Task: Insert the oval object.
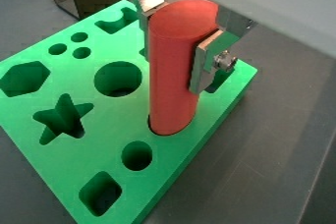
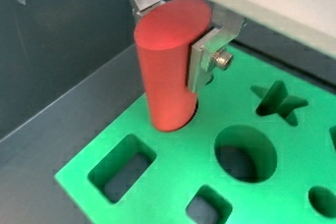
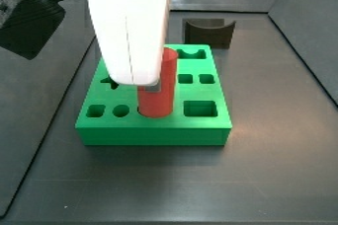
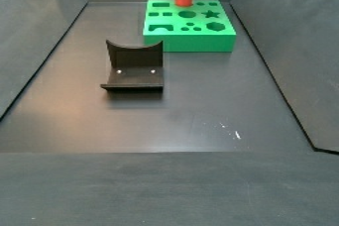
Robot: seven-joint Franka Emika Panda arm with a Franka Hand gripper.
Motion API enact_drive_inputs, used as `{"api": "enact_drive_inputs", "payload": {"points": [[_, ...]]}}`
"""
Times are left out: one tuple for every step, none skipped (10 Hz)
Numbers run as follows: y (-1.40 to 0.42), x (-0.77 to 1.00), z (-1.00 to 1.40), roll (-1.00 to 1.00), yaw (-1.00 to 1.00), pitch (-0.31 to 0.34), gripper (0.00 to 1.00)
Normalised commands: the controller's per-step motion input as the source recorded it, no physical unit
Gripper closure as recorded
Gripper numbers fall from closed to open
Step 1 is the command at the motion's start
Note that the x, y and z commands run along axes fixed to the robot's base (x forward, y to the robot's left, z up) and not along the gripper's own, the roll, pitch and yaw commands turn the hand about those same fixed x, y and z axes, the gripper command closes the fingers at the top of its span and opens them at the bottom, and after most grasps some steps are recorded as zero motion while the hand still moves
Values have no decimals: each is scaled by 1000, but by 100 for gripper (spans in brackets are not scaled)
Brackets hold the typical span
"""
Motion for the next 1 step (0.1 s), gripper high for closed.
{"api": "enact_drive_inputs", "payload": {"points": [[0,0,0,0,0,0,100]]}}
